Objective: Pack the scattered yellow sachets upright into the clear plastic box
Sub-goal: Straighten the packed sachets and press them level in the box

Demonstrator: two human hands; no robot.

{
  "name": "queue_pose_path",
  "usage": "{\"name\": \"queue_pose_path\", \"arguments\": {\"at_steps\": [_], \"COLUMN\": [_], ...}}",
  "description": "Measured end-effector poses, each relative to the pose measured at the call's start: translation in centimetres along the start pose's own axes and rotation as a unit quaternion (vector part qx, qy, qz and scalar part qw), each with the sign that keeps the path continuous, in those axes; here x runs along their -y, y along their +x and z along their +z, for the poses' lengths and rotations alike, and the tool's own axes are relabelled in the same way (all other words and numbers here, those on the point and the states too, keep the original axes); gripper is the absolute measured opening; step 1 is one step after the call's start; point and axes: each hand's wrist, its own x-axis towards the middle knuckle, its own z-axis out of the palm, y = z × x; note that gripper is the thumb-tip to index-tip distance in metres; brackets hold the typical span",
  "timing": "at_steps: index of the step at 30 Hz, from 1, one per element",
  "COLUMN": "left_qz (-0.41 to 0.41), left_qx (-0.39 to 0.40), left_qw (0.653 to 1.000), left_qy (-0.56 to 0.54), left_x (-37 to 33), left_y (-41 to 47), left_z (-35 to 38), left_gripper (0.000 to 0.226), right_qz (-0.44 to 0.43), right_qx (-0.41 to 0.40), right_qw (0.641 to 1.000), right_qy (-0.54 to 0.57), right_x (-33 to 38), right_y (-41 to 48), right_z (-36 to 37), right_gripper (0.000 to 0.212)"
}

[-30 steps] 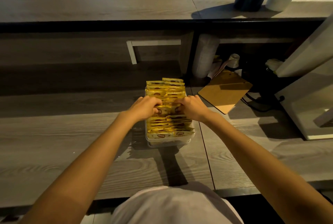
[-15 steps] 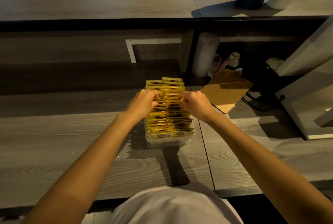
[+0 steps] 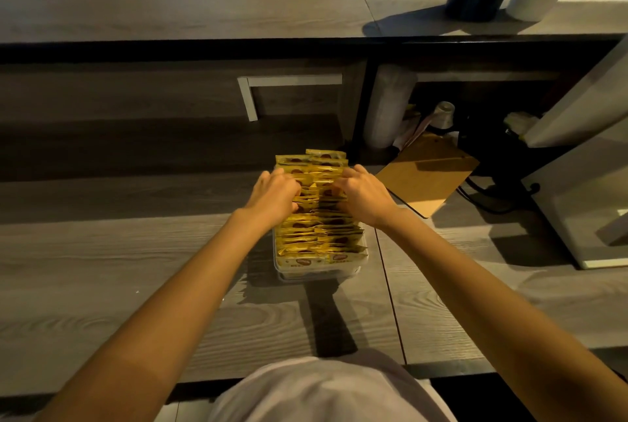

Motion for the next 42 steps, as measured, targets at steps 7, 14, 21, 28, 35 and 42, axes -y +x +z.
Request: {"name": "queue_pose_path", "arguments": {"at_steps": [7, 14, 21, 28, 35, 42], "left_qz": [0.0, 0.01, 0.018, 0.041, -0.013, -0.028], "left_qx": [-0.005, 0.061, 0.128, 0.145, 0.06, -0.015], "left_qw": [0.999, 0.996, 0.987, 0.984, 0.971, 0.985], "left_qy": [-0.034, -0.059, -0.1, -0.091, -0.231, -0.172], "left_x": [0.0, 0.0, 0.4, 0.1, 1.0, 0.8], "left_y": [-0.4, 0.0, 1.3, 1.0, 0.9, 1.6], "left_z": [0.6, 0.2, -2.1, -0.8, -1.2, -1.0], "left_gripper": [0.021, 0.008, 0.01, 0.014, 0.012, 0.033], "right_qz": [0.012, 0.01, 0.028, 0.019, 0.059, 0.02], "right_qx": [0.054, 0.116, 0.091, 0.122, 0.009, -0.029], "right_qw": [0.997, 0.991, 0.991, 0.986, 0.982, 0.996], "right_qy": [0.046, 0.07, 0.091, 0.113, 0.179, 0.087], "right_x": [0.0, -0.2, -0.6, -0.6, -0.8, -1.0], "right_y": [0.1, 0.4, 1.3, 0.9, 0.9, 1.6], "right_z": [0.2, 0.8, -0.2, 0.3, -0.2, -0.2], "right_gripper": [0.027, 0.034, 0.033, 0.032, 0.024, 0.035]}}
